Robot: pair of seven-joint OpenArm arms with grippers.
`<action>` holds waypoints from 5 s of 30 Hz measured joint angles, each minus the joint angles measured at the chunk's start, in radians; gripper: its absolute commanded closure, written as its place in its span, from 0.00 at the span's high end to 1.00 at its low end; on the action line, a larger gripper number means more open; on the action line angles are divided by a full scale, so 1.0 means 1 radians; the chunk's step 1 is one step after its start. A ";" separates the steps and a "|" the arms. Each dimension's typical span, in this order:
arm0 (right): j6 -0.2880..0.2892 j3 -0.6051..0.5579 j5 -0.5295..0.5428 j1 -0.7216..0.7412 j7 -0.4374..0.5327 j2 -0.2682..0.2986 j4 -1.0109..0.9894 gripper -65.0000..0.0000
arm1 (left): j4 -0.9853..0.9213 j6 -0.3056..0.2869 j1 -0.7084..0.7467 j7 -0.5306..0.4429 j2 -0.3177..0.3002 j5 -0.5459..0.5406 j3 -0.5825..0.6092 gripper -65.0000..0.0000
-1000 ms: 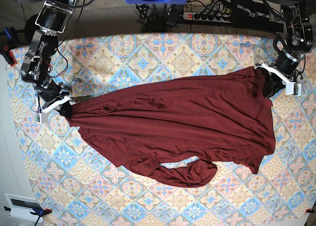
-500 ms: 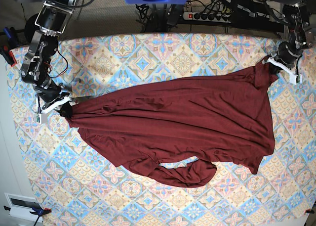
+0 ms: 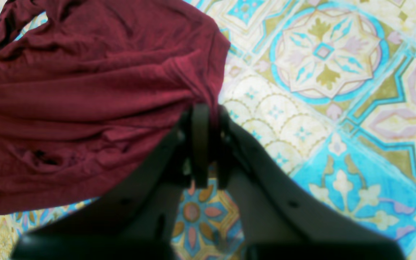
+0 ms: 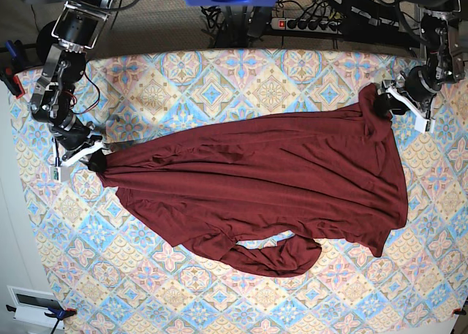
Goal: Layout the t-shirt on the table in an organized manner, then fold the t-shirt properly
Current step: 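Hold the shirt edge with both grippers and stretch it taut, then lift the shirt edge with both grippers and pull it apart, then hold the shirt edge taut between both grippers, laying it flat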
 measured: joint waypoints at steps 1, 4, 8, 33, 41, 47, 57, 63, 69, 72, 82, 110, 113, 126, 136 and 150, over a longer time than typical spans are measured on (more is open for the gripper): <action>0.000 0.000 0.002 0.000 0.000 0.000 0.000 0.00 | 0.000 -0.003 0.008 0.002 0.002 -0.013 -0.007 0.58; 0.001 0.000 0.003 0.000 0.000 0.000 0.000 0.00 | 0.000 -0.007 0.013 0.003 0.002 -0.010 -0.004 0.58; 0.000 0.000 0.003 0.001 -0.003 0.000 0.000 0.00 | 0.000 -0.003 0.013 -0.008 0.047 -0.007 -0.016 0.58; 0.000 -0.001 -0.001 -0.001 -0.004 0.003 0.000 0.00 | 0.058 -0.061 0.070 0.043 0.112 -0.146 -0.055 0.58; 0.000 -0.001 0.000 -0.001 -0.003 0.002 -0.013 0.00 | 0.000 -0.071 -0.024 0.016 0.148 -0.093 -0.020 0.52; 0.001 -0.001 0.002 0.001 -0.003 0.000 -0.013 0.00 | -0.004 -0.058 -0.060 0.029 0.186 -0.050 -0.016 0.00; 0.003 -0.001 0.003 -0.007 -0.015 -0.003 0.001 0.00 | -0.013 -0.054 -0.009 0.100 0.080 0.004 -0.272 0.00; 0.003 0.001 0.005 -0.116 -0.058 -0.003 0.132 0.00 | -0.012 -0.066 -0.020 0.092 0.018 0.025 -0.330 0.00; 0.010 -0.003 0.023 -0.246 -0.039 -0.005 0.250 0.00 | -0.018 -0.066 -0.009 0.110 -0.031 0.036 -0.375 0.00; 0.010 -0.003 0.014 -0.332 -0.048 -0.006 0.278 0.00 | -0.013 -0.068 -0.014 0.099 -0.050 0.024 -0.376 0.00; 0.010 -0.003 0.021 -0.443 -0.037 -0.008 0.323 0.00 | -0.014 -0.071 -0.012 0.107 -0.069 0.024 -0.378 0.00; 0.003 -0.002 0.010 -0.460 -0.136 -0.006 0.385 0.00 | -0.012 -0.064 -0.061 0.216 -0.012 0.008 -0.407 0.00; 0.007 -0.003 0.010 -0.500 -0.135 -0.006 0.421 0.00 | 0.003 -0.064 -0.020 0.238 -0.021 0.028 -0.408 0.00; 0.003 -0.088 -0.063 -0.419 -0.132 -0.003 0.325 0.00 | -0.119 -0.099 -0.129 0.070 0.108 0.339 -0.298 0.00; 0.003 -0.069 -0.073 -0.481 -0.137 -0.006 0.339 0.00 | -0.124 -0.100 -0.062 -0.101 0.064 0.416 -0.294 0.00; 0.010 -0.033 -0.055 -0.468 -0.127 -0.023 0.373 0.00 | -0.152 -0.094 -0.035 0.007 -0.006 0.409 -0.413 0.18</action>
